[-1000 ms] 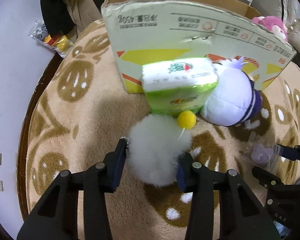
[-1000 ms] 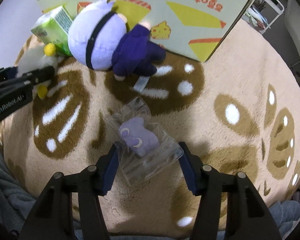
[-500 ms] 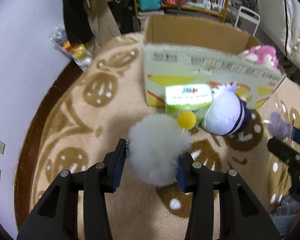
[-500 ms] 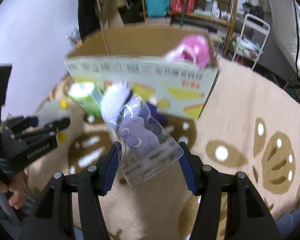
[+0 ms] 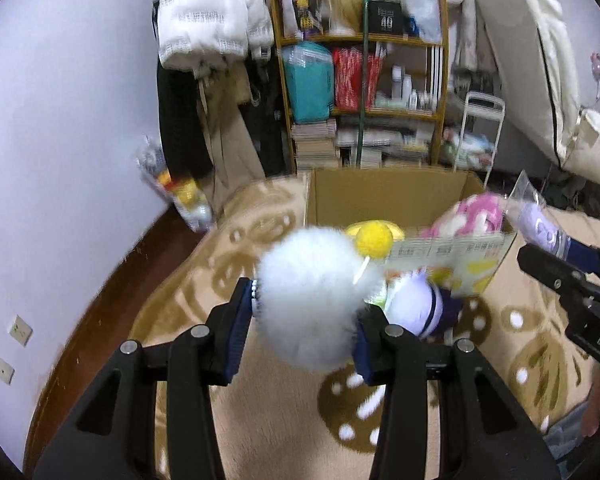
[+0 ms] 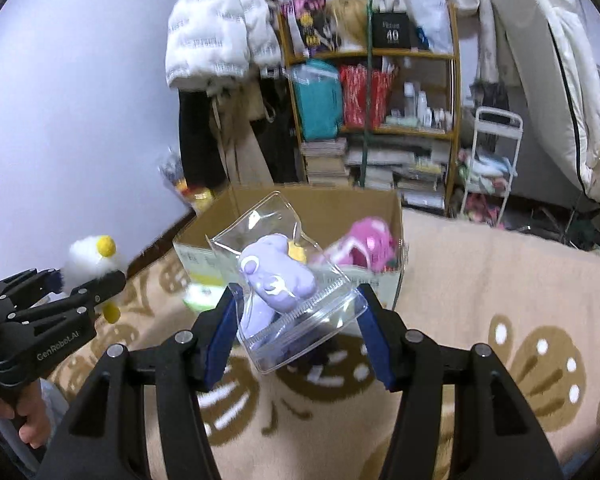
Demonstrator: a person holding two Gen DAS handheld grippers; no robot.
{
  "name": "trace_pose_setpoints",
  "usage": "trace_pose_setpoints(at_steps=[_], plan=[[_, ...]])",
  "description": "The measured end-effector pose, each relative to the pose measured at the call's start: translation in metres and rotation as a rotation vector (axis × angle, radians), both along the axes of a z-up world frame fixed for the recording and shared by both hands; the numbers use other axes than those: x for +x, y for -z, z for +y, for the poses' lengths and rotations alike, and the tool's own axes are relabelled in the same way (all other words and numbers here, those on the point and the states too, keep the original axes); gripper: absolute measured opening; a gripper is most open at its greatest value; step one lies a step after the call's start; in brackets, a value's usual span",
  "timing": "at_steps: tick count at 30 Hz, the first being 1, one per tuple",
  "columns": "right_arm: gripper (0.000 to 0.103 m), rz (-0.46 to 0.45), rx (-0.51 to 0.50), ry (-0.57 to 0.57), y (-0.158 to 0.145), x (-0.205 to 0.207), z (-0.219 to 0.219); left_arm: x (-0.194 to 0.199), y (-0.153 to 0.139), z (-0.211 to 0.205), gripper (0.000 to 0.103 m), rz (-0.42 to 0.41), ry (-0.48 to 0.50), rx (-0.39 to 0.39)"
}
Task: Organize soft objects
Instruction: 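Lift the pom-pom toy with the left tool while the right tool carries the clear bag over the box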
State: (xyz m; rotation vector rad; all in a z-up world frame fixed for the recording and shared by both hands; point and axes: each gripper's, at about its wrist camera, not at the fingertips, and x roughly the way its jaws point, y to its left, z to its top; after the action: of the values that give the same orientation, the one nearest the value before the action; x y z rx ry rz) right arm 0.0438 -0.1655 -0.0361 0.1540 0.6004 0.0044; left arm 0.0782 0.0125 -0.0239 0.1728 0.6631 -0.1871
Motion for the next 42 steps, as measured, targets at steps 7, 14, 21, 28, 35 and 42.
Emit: trace_pose_setpoints(at_steps=[7,14,21,28,35,42], plan=[[0.061,-0.090,0.005,-0.005,-0.027,-0.001,-0.002,0.004,-0.045,-0.012,0.043,-0.118,0.059,-0.019],[0.061,-0.150,-0.040,-0.011,-0.059,0.011,-0.008,0.023,-0.078,-0.022,0.043,-0.164,0.104,-0.005],[0.061,-0.210,-0.106,0.028,-0.077,0.029,-0.014,0.048,-0.090,-0.031,0.043,-0.167,0.136,-0.030],[0.061,-0.197,-0.121,0.018,-0.075,0.053,-0.022,0.069,-0.075,-0.045,0.043,-0.156,0.155,0.015],[0.061,-0.170,-0.116,0.034,-0.051,0.065,-0.027,0.086,-0.047,-0.050,0.044,-0.102,0.153,0.021],[0.061,-0.102,-0.089,0.038,-0.023,0.084,-0.033,0.106,-0.018,-0.058,0.044,-0.038,0.151,0.032]])
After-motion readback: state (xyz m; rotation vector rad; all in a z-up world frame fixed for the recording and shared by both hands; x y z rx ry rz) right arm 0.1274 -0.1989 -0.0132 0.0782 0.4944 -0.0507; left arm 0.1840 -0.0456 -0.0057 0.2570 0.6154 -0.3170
